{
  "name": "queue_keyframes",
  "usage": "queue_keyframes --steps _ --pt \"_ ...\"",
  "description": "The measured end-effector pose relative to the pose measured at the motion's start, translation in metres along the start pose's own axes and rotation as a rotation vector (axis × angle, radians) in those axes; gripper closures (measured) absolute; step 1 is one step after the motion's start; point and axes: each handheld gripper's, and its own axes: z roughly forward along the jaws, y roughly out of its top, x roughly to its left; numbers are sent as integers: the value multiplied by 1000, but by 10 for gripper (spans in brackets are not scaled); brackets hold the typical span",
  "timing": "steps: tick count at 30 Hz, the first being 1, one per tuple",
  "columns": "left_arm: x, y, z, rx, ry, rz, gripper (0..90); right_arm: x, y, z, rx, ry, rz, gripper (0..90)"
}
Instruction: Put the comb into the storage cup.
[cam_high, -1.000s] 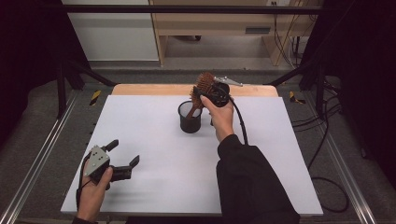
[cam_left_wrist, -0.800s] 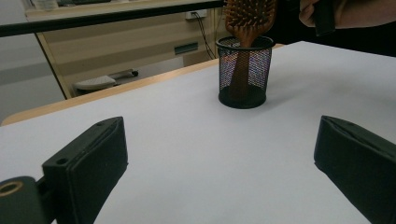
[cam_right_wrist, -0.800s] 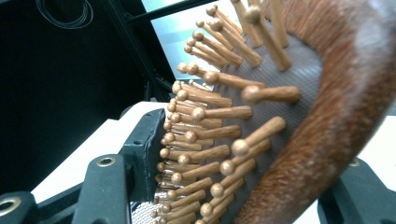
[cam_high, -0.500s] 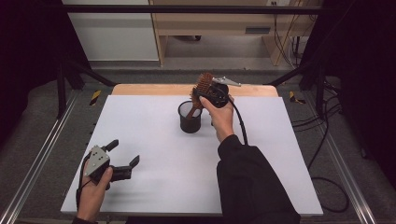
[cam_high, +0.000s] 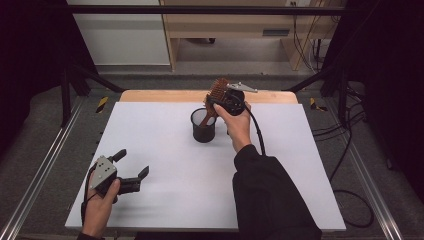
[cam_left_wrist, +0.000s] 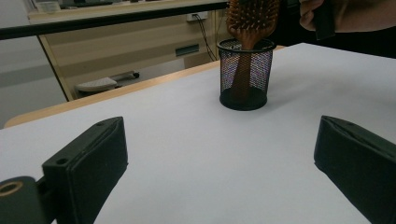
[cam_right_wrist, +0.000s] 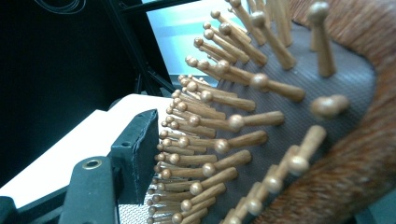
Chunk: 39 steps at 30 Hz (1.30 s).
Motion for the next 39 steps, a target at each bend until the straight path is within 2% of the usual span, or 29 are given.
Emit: queue_keyframes --steps 30,39 --pt "0 0 0 1 2 -4 30 -1 1 -1 14 -13 -21 295" --pt "0 0 0 2 0 -3 30 0 0 0 25 -22 -30 229"
